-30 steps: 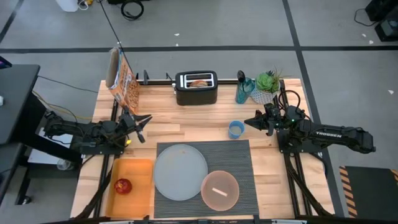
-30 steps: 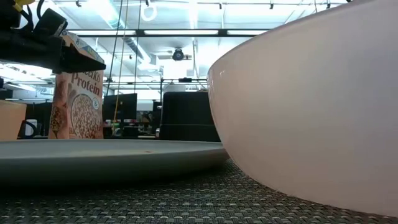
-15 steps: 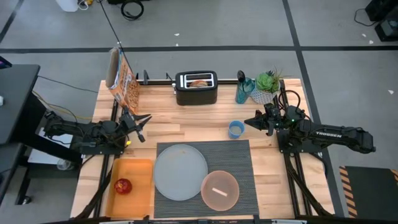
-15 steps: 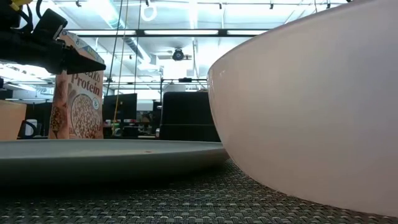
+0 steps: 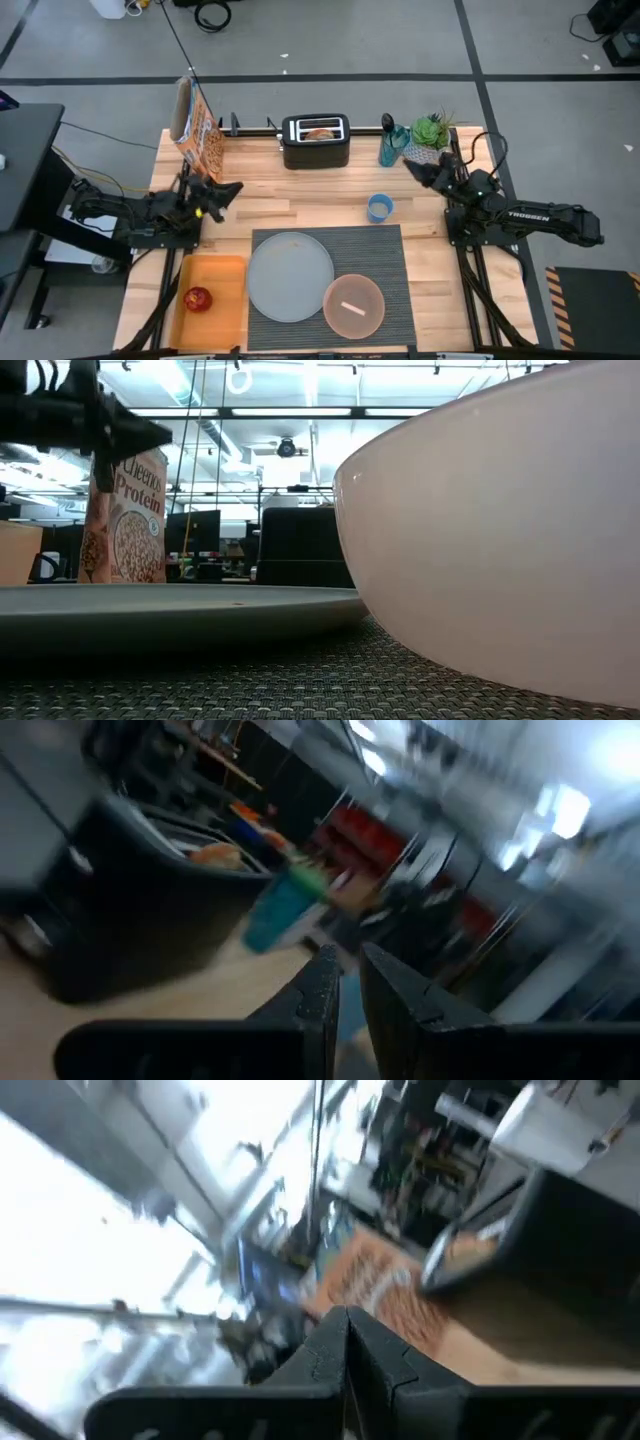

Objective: Arrange a breakfast setting
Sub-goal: Pour the cereal from the cereal box into the orange bowl

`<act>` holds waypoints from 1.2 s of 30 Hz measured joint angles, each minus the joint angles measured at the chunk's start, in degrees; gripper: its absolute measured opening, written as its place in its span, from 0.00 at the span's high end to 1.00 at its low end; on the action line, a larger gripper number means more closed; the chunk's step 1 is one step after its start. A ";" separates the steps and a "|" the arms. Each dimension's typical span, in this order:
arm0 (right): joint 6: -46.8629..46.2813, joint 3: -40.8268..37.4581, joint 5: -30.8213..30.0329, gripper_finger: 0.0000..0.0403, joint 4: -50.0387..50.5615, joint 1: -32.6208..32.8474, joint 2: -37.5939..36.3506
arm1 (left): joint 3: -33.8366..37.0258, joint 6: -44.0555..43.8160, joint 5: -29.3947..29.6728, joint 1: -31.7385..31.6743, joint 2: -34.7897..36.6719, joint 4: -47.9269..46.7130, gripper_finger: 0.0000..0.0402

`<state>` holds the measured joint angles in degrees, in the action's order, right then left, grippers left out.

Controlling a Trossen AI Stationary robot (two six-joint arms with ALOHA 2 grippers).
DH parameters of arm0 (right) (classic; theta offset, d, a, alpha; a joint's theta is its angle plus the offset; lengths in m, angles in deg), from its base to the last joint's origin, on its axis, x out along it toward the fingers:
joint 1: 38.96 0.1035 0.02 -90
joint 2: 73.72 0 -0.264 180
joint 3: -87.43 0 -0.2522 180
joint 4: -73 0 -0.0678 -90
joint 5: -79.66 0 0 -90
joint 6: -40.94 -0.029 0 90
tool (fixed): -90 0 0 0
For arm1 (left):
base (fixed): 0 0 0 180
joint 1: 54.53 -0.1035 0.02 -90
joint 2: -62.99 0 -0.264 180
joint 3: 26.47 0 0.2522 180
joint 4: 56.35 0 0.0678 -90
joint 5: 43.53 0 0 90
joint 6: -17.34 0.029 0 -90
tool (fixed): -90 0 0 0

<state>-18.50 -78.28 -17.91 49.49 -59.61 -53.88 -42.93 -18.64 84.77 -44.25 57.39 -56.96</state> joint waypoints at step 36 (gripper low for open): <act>0.67 0.09 -4.82 0.96 -10.61 -0.54 0.01 | -72.58 6.46 16.20 3.02 -19.31 -78.22 0.83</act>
<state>-17.83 -78.19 -22.73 38.88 -60.15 -53.87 -115.51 -12.18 100.97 -41.23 38.08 -135.19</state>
